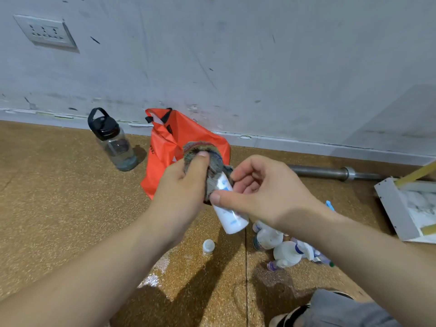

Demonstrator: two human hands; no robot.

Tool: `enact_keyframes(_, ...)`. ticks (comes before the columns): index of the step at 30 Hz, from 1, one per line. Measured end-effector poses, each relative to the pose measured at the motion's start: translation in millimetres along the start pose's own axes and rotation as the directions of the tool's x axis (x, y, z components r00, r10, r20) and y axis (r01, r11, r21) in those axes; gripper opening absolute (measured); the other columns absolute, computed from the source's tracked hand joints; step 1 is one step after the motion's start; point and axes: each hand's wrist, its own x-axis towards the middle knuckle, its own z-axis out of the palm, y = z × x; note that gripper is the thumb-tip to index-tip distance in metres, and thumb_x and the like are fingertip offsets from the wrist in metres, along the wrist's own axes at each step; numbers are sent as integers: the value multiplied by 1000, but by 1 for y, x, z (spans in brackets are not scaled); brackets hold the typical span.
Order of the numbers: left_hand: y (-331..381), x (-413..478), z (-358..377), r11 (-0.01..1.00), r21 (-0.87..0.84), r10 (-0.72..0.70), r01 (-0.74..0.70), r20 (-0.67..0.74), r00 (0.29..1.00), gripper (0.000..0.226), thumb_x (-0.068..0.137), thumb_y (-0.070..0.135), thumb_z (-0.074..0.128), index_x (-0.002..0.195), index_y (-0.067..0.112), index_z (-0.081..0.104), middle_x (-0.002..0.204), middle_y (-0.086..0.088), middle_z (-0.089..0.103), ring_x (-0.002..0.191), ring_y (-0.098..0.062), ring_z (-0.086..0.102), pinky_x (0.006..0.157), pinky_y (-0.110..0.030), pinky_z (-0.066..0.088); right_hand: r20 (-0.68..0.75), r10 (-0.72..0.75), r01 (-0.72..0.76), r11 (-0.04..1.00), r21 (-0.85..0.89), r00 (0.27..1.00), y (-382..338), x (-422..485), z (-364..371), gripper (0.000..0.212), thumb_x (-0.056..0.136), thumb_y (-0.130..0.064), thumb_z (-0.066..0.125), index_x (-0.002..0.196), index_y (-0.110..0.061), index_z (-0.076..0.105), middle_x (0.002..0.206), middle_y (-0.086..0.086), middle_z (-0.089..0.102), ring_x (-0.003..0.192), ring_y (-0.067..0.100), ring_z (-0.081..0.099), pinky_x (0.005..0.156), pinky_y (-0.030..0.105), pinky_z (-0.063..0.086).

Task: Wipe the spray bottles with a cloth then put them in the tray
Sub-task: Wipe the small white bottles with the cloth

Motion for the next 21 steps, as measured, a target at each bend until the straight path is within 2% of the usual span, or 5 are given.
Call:
enact_keyframes(3, 0, 3, -4, 994, -75, -82, 82, 0, 997, 47, 104, 43, 51, 100, 1, 70, 98, -24, 76, 96, -32, 74, 99, -59, 55, 199, 163, -178, 982, 63, 966, -3, 6, -15, 39, 88, -42, 78, 101, -5, 73, 80, 13, 73, 65, 13, 64, 67, 35, 53)
enact_keyframes(9, -6, 3, -5, 980, -145, -137, 133, -20, 990, 37, 110, 33, 45, 100, 8, 71, 96, -8, 80, 89, -21, 75, 88, -38, 57, 424, 202, -315, 924, 215, 883, 7, 8, -17, 23, 99, -14, 65, 119, -2, 68, 100, 21, 73, 86, 19, 71, 90, 41, 58)
enact_keyframes(12, -6, 2, -4, 974, -176, -155, 145, -44, 987, 37, 111, 33, 45, 103, 8, 71, 96, -10, 80, 86, -20, 77, 84, -36, 56, 400, 193, -319, 907, 277, 896, 10, 5, -10, 30, 97, -12, 69, 124, -5, 61, 115, 27, 73, 92, 22, 71, 98, 47, 55)
enact_keyframes(17, -8, -2, -1, 971, -196, -151, 135, -71, 986, 39, 110, 37, 46, 110, 6, 68, 106, -17, 78, 108, -35, 73, 105, -56, 52, 323, 187, -310, 867, 389, 928, 13, 2, 4, 33, 92, -5, 74, 120, -3, 55, 99, 16, 76, 90, 31, 70, 102, 58, 51)
enact_keyframes(21, -12, -1, -1, 972, -184, -152, 144, -27, 988, 33, 110, 36, 48, 112, 12, 69, 109, -11, 79, 111, -32, 73, 108, -56, 50, 285, 207, -312, 861, 400, 936, 11, 0, 7, 40, 86, -7, 80, 119, -6, 57, 93, 11, 78, 79, 19, 72, 77, 33, 60)
